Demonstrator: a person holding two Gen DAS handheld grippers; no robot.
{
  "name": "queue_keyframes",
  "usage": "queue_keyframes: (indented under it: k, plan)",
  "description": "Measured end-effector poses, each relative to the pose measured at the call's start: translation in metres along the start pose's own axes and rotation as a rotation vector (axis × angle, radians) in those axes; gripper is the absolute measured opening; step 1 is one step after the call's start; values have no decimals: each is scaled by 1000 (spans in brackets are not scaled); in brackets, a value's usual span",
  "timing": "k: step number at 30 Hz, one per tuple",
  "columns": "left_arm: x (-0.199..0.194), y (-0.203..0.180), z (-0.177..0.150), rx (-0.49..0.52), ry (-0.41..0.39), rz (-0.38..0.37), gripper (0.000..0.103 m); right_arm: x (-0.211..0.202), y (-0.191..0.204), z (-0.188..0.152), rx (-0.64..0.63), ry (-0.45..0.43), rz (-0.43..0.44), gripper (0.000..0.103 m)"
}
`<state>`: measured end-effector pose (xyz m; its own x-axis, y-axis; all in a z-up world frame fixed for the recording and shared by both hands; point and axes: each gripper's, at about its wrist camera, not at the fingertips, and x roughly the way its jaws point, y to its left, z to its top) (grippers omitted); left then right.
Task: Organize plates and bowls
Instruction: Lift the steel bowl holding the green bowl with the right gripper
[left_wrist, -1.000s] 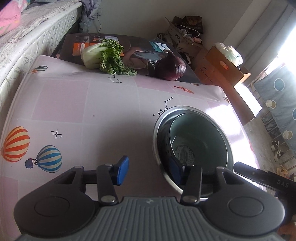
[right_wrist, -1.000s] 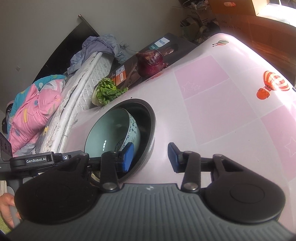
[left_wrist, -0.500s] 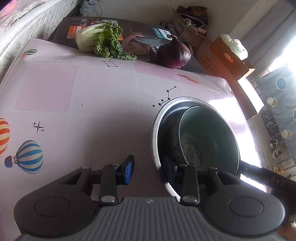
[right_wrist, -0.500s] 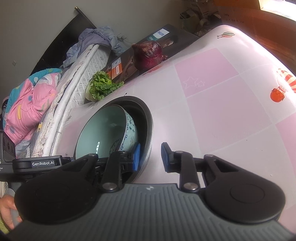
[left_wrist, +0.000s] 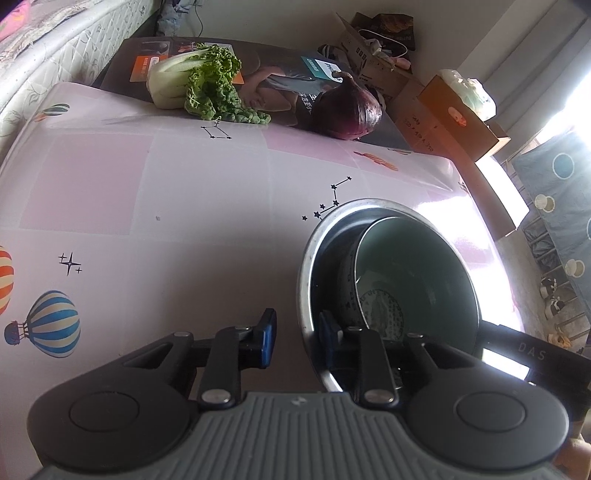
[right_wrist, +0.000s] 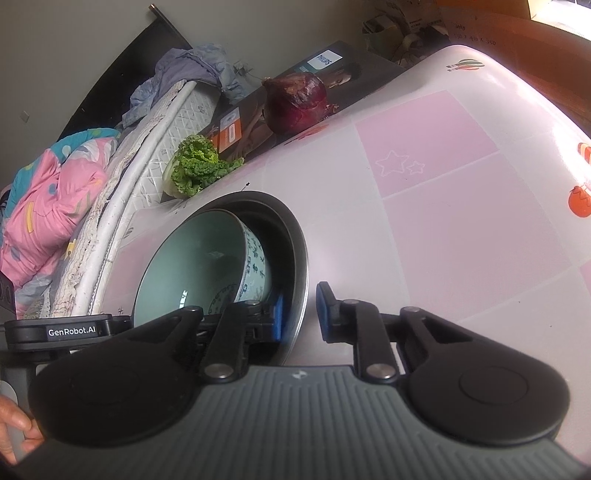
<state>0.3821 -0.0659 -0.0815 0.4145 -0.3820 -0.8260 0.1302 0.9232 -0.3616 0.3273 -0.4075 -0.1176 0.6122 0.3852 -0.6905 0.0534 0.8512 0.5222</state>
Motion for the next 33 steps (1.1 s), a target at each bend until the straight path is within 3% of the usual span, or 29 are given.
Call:
queue_keyframes:
  k: [3,5,33]
  plan:
    - [-1,-5,-1,9,-9,-11,11,1,1,1,1,-1,8,14]
    - [-1,-9,-2,20,-15,8,11,0,3,1,-8,-2,8,10]
    - [-4,-17,-2,32,-27,-1,11,-12,-2,-1,4,-22,5,10]
